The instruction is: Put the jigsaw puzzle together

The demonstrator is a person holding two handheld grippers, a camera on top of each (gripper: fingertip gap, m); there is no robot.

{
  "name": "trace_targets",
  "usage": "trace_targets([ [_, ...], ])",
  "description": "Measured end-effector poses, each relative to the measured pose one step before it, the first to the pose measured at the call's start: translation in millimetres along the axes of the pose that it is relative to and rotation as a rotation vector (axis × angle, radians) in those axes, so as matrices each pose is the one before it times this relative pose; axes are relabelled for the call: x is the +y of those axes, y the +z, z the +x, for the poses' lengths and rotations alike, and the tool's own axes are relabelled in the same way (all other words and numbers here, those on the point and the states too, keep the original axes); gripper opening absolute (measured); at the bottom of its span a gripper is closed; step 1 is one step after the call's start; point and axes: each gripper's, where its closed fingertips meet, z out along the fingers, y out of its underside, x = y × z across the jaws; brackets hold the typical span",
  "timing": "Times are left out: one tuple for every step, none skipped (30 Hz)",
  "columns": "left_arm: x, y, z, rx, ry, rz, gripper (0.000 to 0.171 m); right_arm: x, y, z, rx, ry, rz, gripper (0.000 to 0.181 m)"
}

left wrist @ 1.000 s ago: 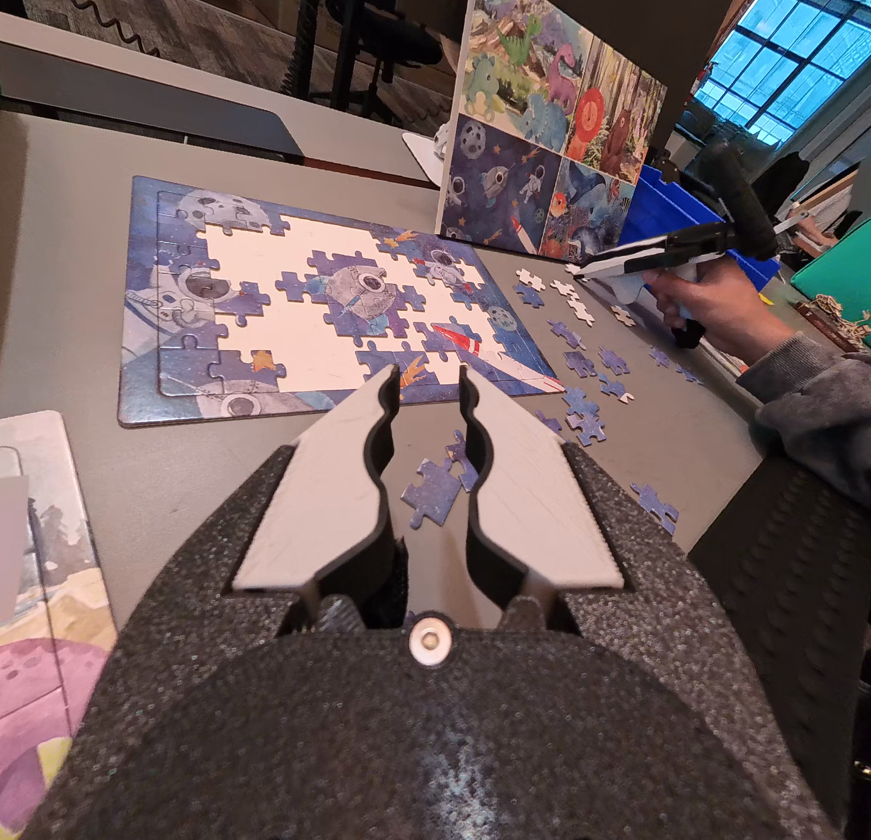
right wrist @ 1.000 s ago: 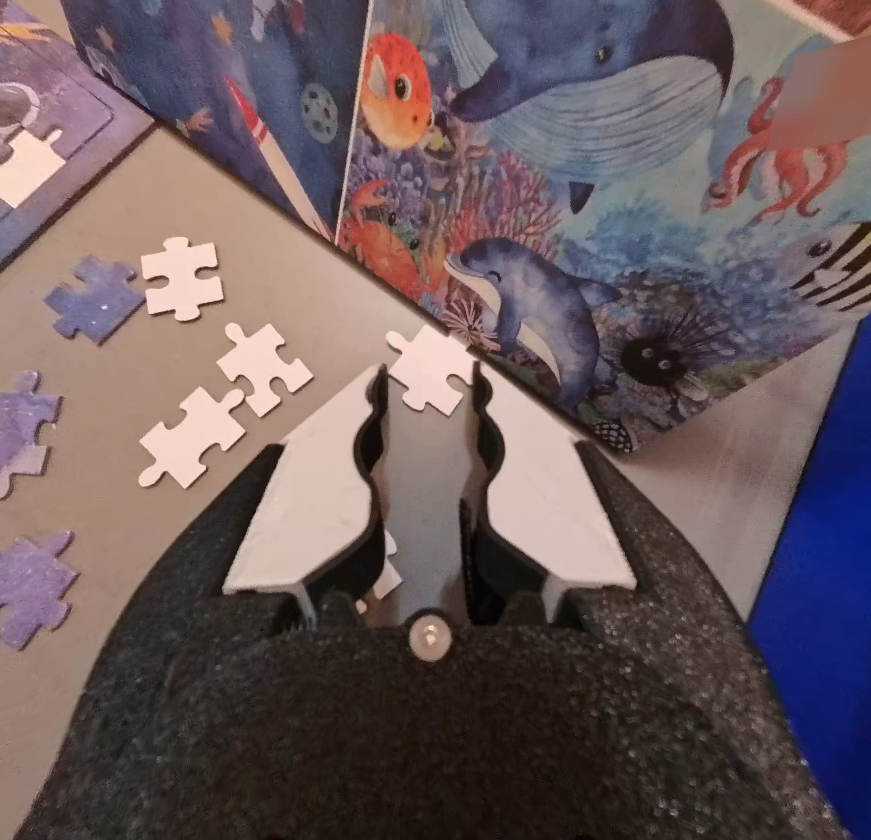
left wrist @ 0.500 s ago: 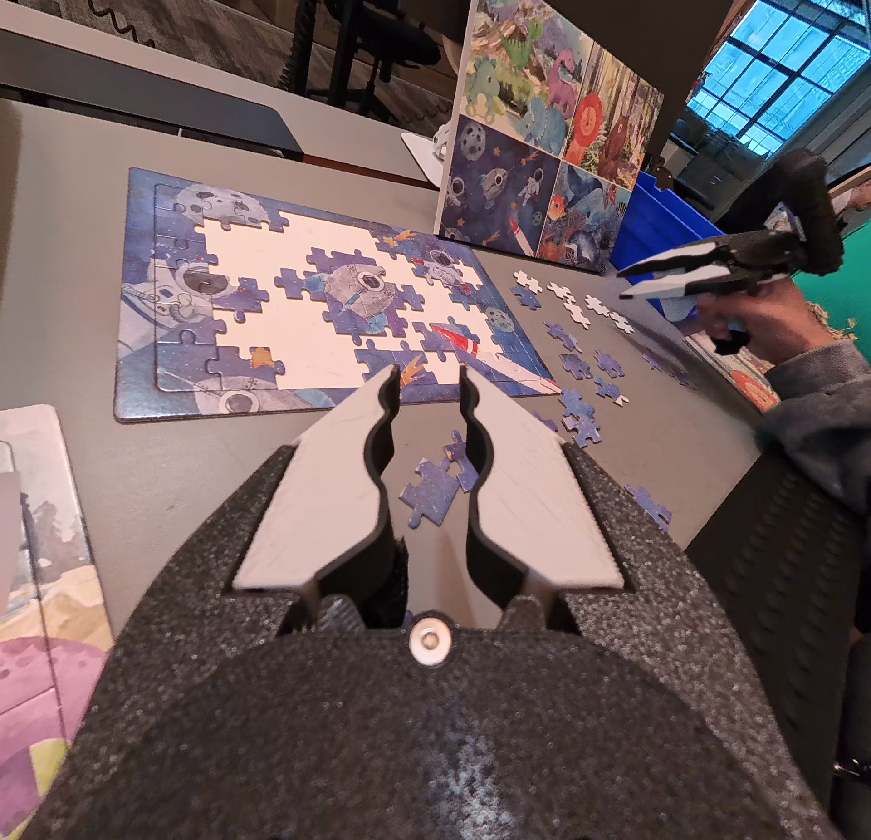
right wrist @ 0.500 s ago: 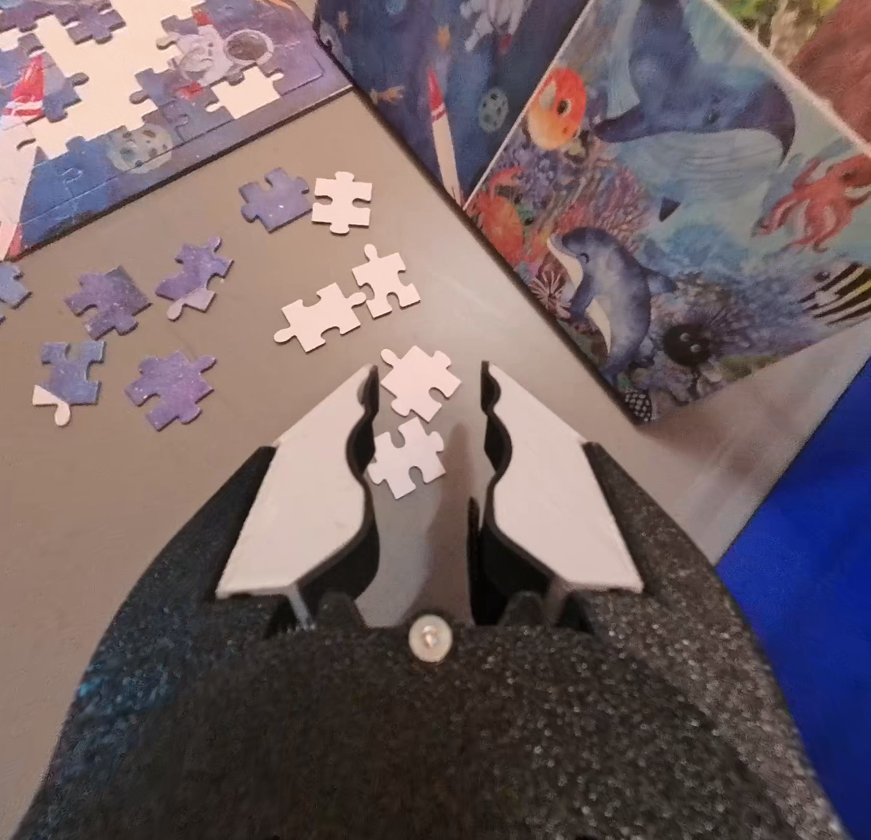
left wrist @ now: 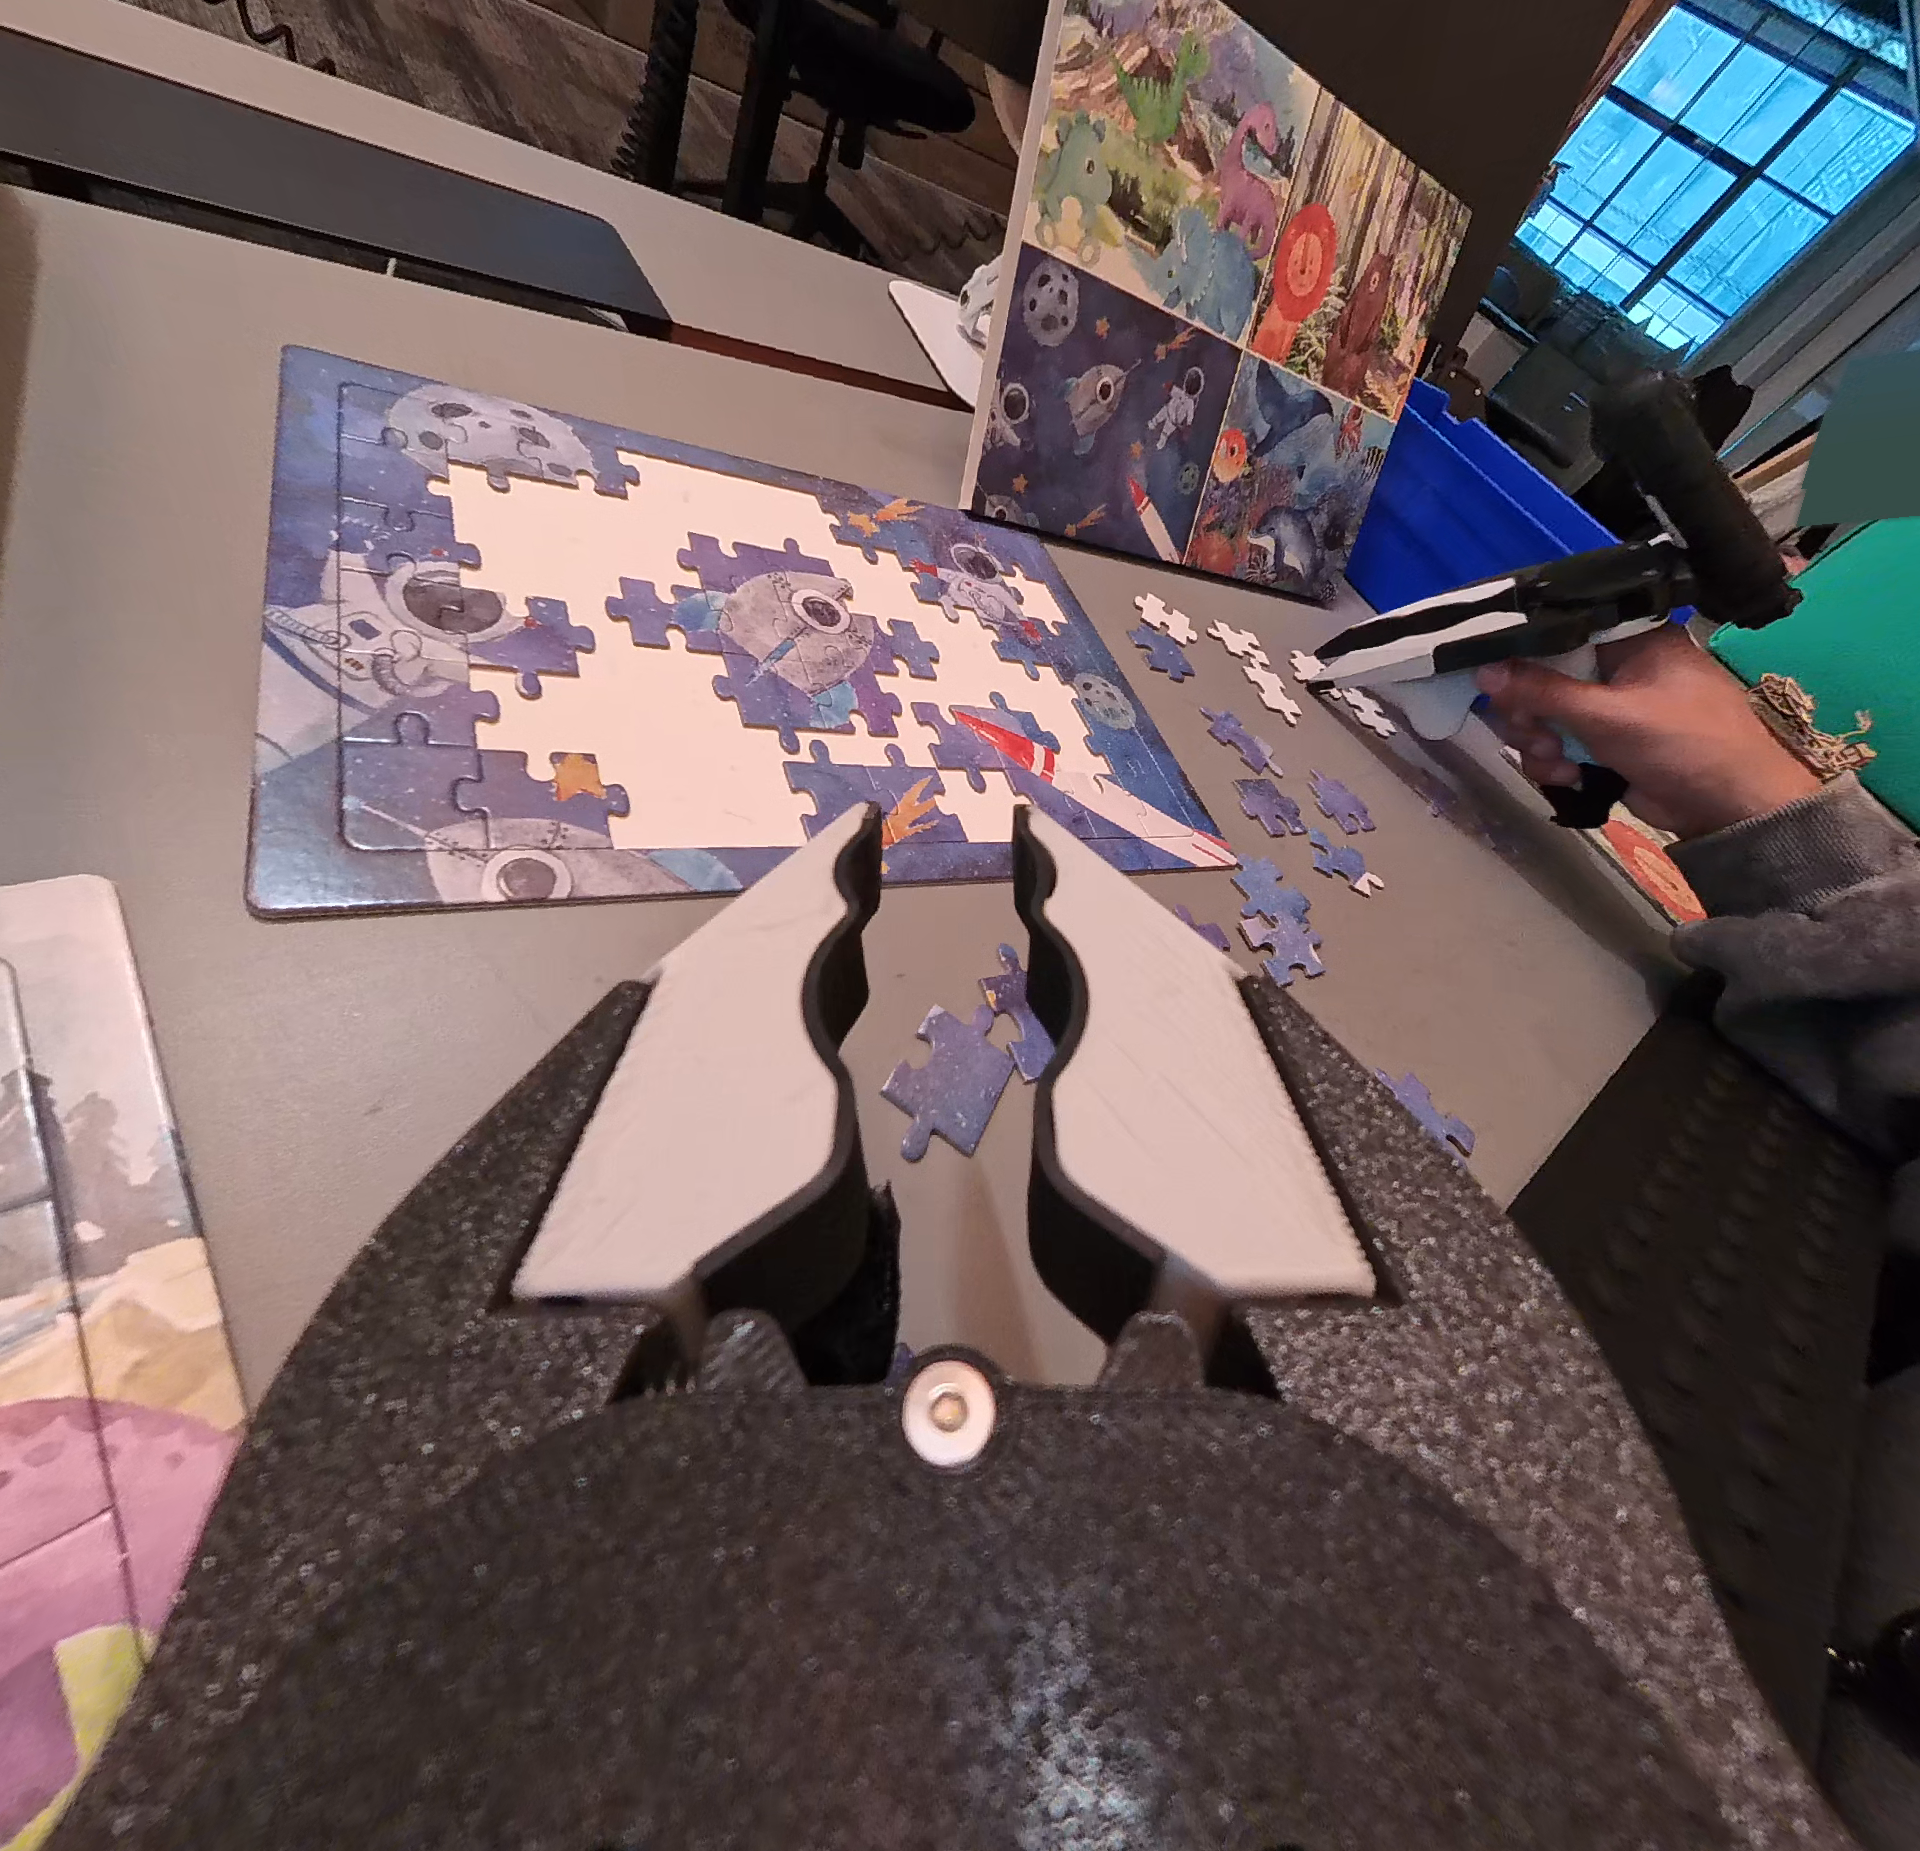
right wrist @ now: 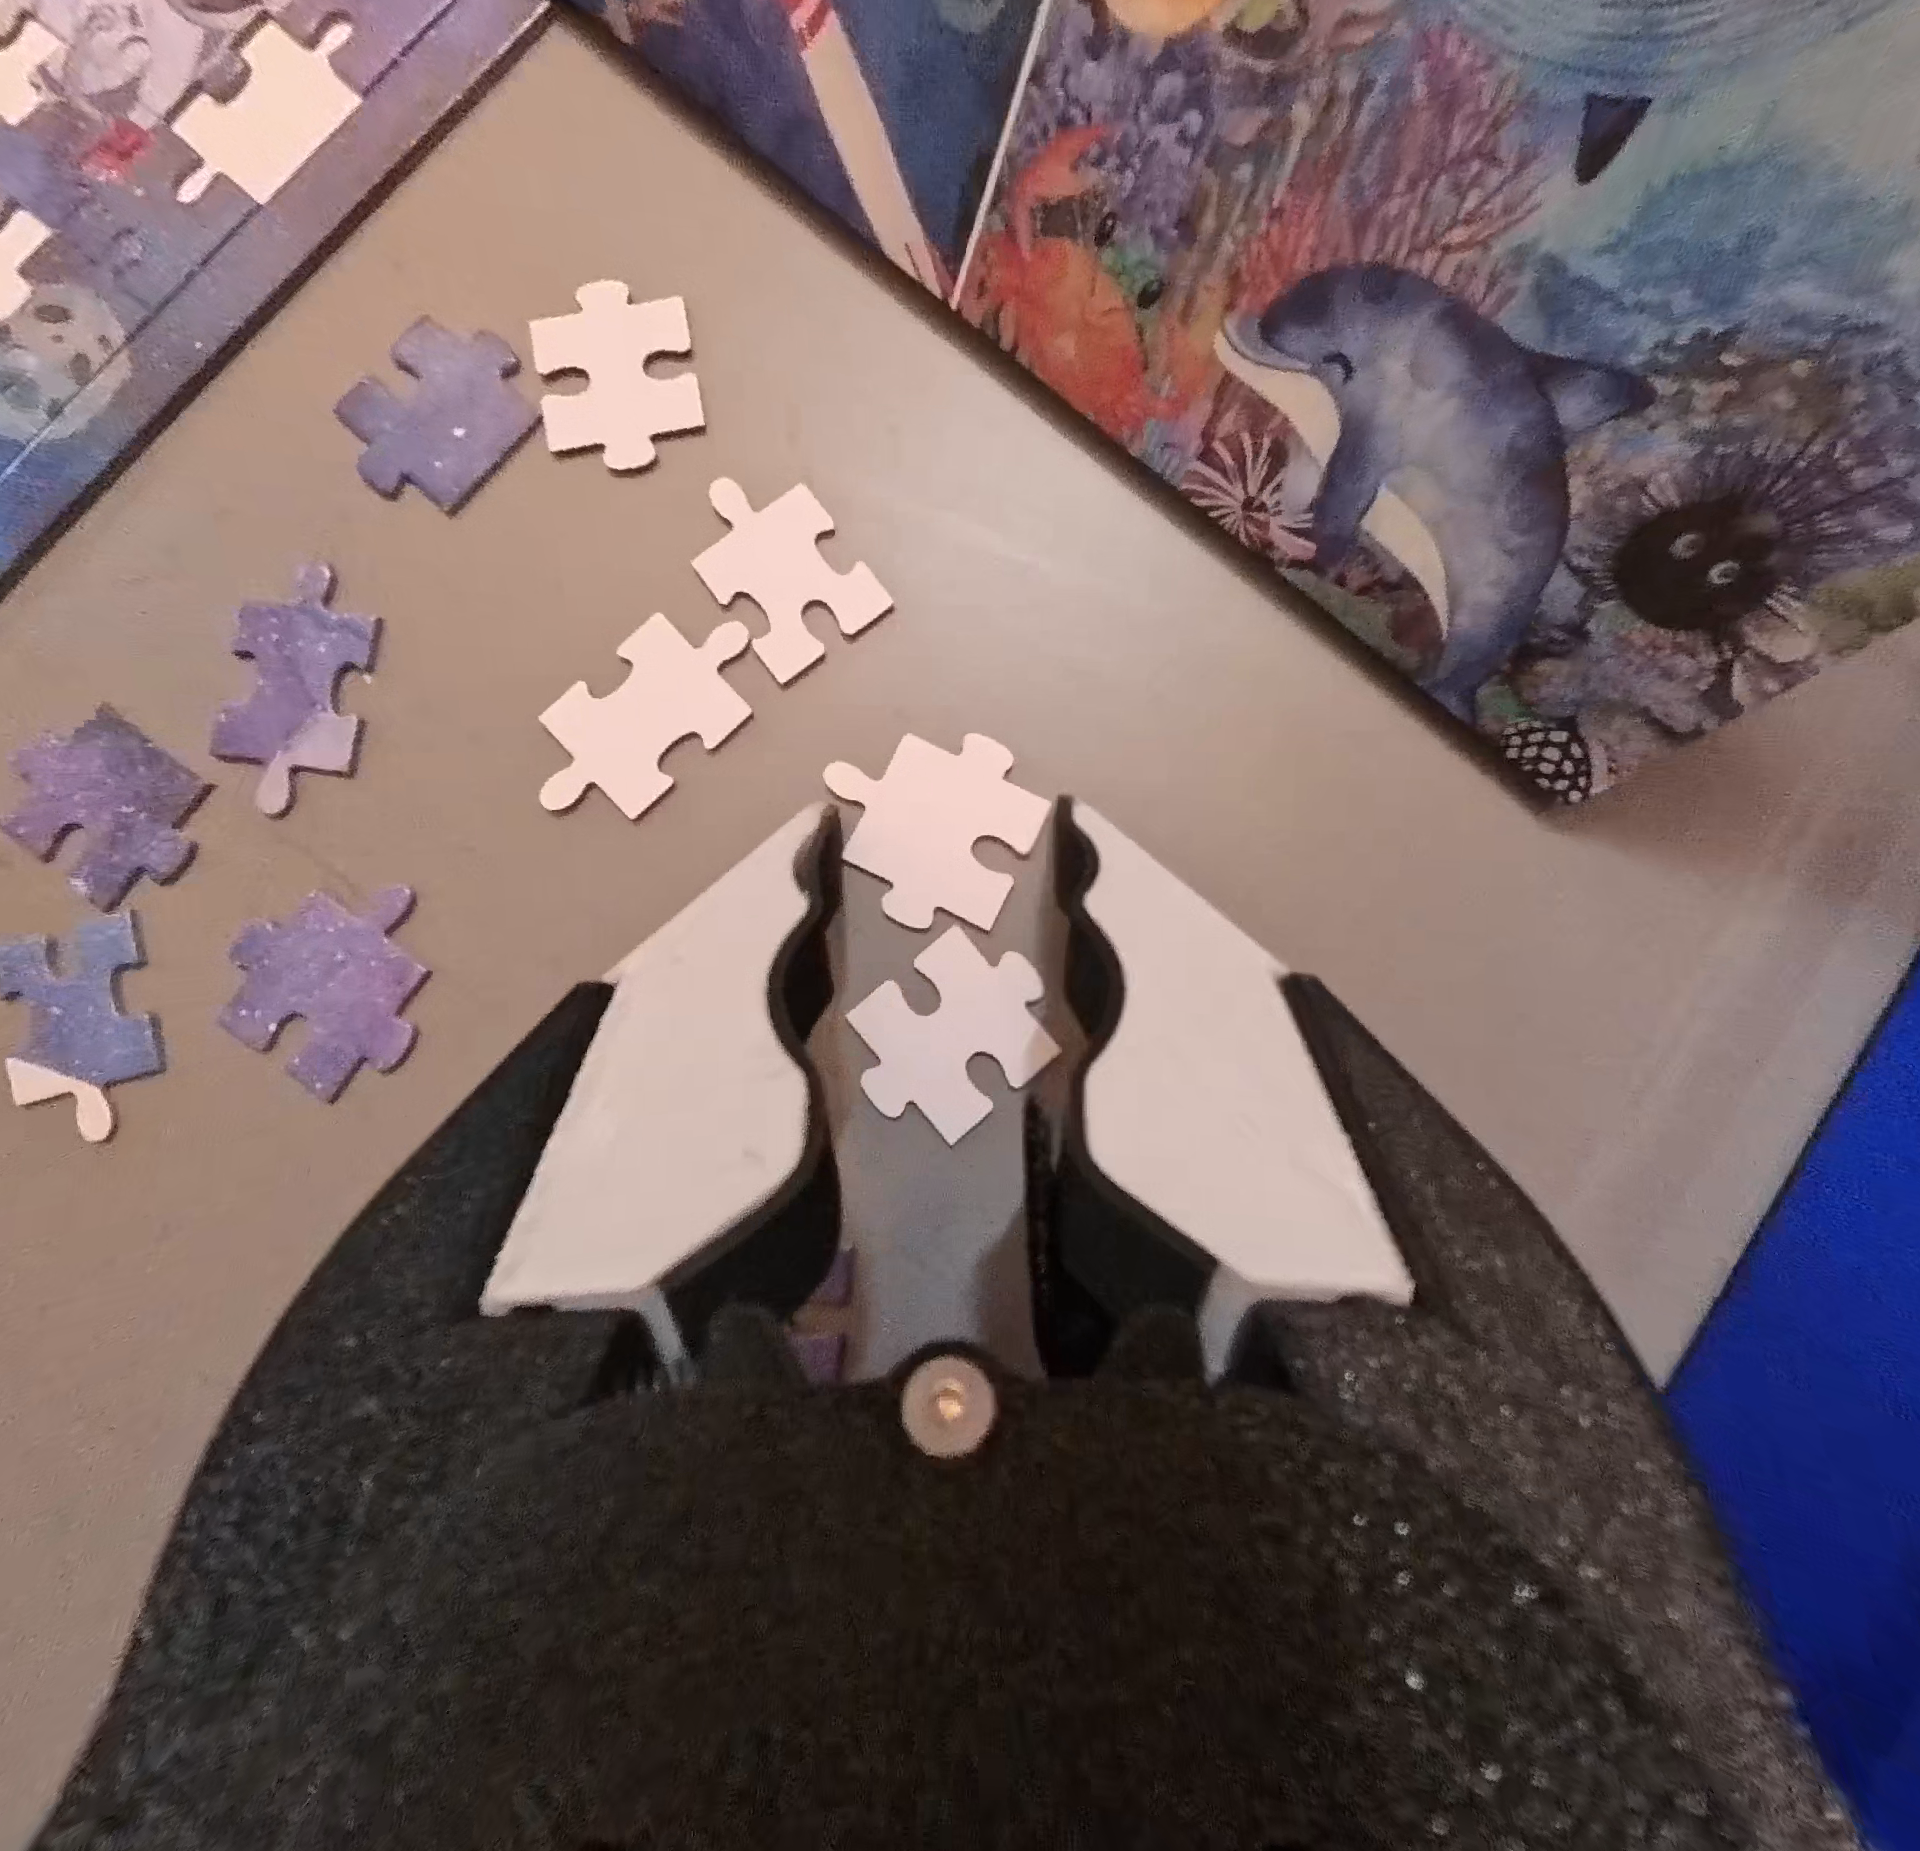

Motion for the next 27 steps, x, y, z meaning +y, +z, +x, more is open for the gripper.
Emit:
trace_targets([
  [0.12, -0.04, -0.1, 0.001, -0.0019, -0.00052, 0.025, 0.06, 0.04, 0.12, -0.0073, -0.007, 0.001, 0.041],
  [0.05, -0.02, -0.07, 0.0007, -0.0012, -0.00045, 0.024, 0.03, 0.02, 0.35, -0.008, 0.0015, 0.0021, 0.04],
  [0.02, 0.31, -0.01, 0.0, -0.0008, -0.00029, 0.024, 0.03, -0.19, 2.08, -0.0011, 0.0091, 0.0037, 0.036],
  [-0.06, 0.1, -0.18, 0.0003, -0.0007, 0.00003, 0.024, 0.03, -0.03, 0.58, -0.0114, 0.0157, 0.0012, 0.035],
  [-0.06, 0.04, -0.1, 0.0001, -0.0002, 0.00088, 0.024, -0.15, -0.25, 0.08, -0.0139, 0.0138, 0.0022, 0.035],
  [-0.23, -0.26, -0.1, -0.0005, 0.0002, 0.00156, 0.024, -0.33, -0.1, 0.1, -0.0129, 0.0115, 0.0038, 0.035],
  [-0.18, -0.22, -0.07, -0.0001, -0.0002, 0.00181, 0.024, -0.25, -0.27, 0.08, -0.0113, 0.0089, 0.0029, 0.035],
  [-0.29, -0.3, 0.14, 0.0, 0.0001, 0.00193, 0.024, 0.03, -0.27, 0.1, -0.0113, 0.0079, 0.0029, 0.035],
  [-0.28, -0.31, 0.04, -0.0003, 0.0007, 0.00181, 0.024, -0.35, -0.57, -0.14, -0.0132, 0.0091, 0.0036, 0.035],
  [-0.1, -0.33, 0.12, -0.0001, 0.001, 0.00167, 0.024, -0.52, -0.64, 0.12, -0.0167, 0.0137, 0.006, 0.034],
  [-0.12, -0.14, 0.17, 0.0002, 0.0013, 0.00134, 0.024, -0.67, -0.31, -1.06, -0.0224, 0.0219, 0.0089, 0.034],
  [-0.01, 0.0, 0.08, -0.0002, 0.0018, 0.00105, 0.024, -1.38, -1.08, -2.79, -0.0444, 0.0316, 0.0178, 0.034],
  [-0.09, -0.14, -0.12, 0.0, 0.0016, 0.00103, 0.024, -3.26, -1.86, -5.01, -0.0567, 0.0362, 0.0265, 0.035],
  [-0.11, 0.17, 0.2, 0.0006, 0.0008, 0.00029, 0.024, -5.31, -3.43, -6.44, -0.0652, 0.0381, 0.0382, 0.035],
  [-0.04, 0.0, 0.27, 0.0003, 0.0003, -0.00057, 0.024, -8.07, -4.49, -10.46, -0.0846, 0.0383, 0.051, 0.035],
  [-0.03, -0.06, 0.02, -0.0001, 0.0001, -0.00041, 0.025, -10.65, -5.31, -17.84, -0.1288, 0.0476, 0.0638, 0.035],
  [-0.01, -0.06, 0.04, 0.0001, 0.0001, 0.00035, 0.024, -12.26, -5.31, -23.09, -0.159, 0.0569, 0.0711, 0.035],
  [-0.18, -0.1, 0.03, 0.0005, 0.0005, 0.00078, 0.024, -11.55, -3.73, -25.93, -0.1706, 0.0521, 0.0675, 0.034],
  [-0.3, 0.02, -0.05, 0.0013, 0.0011, 0.00081, 0.024, -9.5, -1.38, -26.78, -0.1726, 0.0499, 0.0573, 0.034],
  [-0.29, 0.13, 0.25, 0.0017, 0.0017, 0.00073, 0.024, -4.6, 2.07, -24.59, -0.1583, 0.0468, 0.0314, 0.034],
  [-0.24, -0.23, 0.41, 0.0004, 0.0029, 0.00105, 0.024, -0.27, 4.68, -20.85, -0.1376, 0.0389, 0.0099, 0.034],
  [-0.22, -0.5, 0.38, -0.0018, 0.0044, 0.00216, 0.024, -0.07, 5.94, -16.27, -0.1124, 0.0267, 0.0138, 0.034],
  [-0.97, -0.8, -0.22, -0.0071, 0.0062, 0.0053, 0.024, 0.12, 6.46, -11.91, -0.0895, 0.0179, 0.016, 0.034],
  [-2.07, -0.8, -1.04, -0.0118, 0.0092, 0.01079, 0.024, 2.26, 6.59, -7.68, -0.0688, 0.0209, 0.0017, 0.034],
  [-2.21, -0.64, -0.49, -0.0085, 0.01, 0.01281, 0.024, 3.27, 6.21, -5.75, -0.0631, 0.0257, -0.0044, 0.034],
  [-1.37, -0.9, 0.5, -0.001, 0.006, 0.00793, 0.024, 2.11, 5.37, -3.91, -0.0552, 0.026, 0.0033, 0.033],
  [-0.14, -0.11, 1.12, 0.0048, 0.0016, 0.00061, 0.024, 1.4, 4.51, -1.8, -0.0437, 0.0255, 0.0079, 0.033],
])
